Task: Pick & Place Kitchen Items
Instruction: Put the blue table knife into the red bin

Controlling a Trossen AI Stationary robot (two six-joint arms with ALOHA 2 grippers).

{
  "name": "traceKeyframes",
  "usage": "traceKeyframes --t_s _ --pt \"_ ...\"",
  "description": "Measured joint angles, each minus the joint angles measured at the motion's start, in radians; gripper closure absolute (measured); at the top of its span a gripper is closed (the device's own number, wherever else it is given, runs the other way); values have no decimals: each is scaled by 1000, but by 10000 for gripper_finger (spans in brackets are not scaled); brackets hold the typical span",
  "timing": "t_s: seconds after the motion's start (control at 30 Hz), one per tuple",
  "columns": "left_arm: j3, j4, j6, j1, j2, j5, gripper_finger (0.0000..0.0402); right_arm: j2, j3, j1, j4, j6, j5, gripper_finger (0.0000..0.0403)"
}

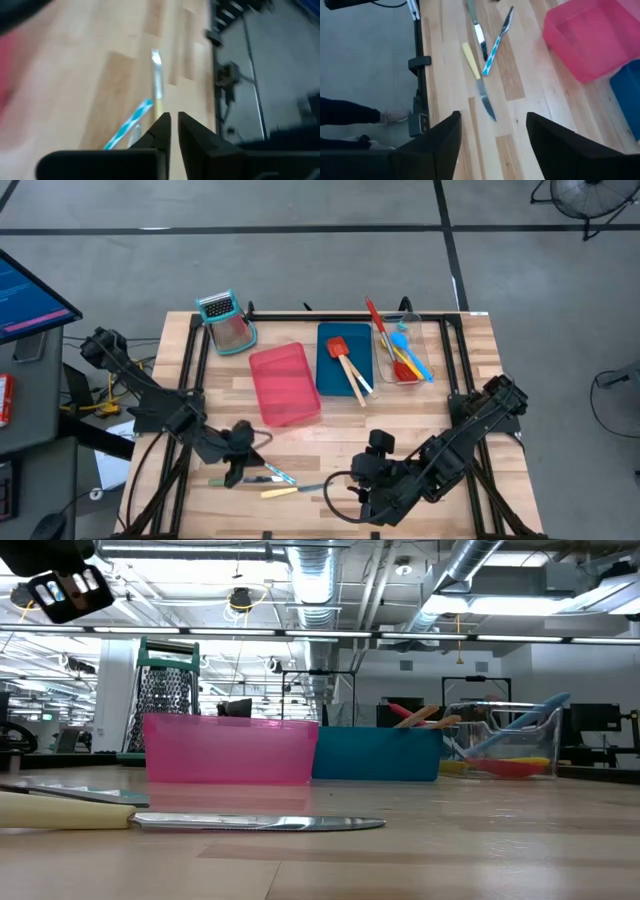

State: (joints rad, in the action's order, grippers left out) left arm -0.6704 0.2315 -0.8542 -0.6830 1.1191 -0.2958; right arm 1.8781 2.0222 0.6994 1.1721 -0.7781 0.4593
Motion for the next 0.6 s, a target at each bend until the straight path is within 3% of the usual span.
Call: traceKeyframes --t_s 0.23,0.43,0.6 --pt "-1 -291 273 0 129 172 300 -8 0 68 63 -87 28 175" --pt "-1 -301 437 20 171 198 229 -9 -1 164 87 -188 164 183" --pt "-2 -301 550 49 217 205 207 -9 -1 225 133 -301 269 186"
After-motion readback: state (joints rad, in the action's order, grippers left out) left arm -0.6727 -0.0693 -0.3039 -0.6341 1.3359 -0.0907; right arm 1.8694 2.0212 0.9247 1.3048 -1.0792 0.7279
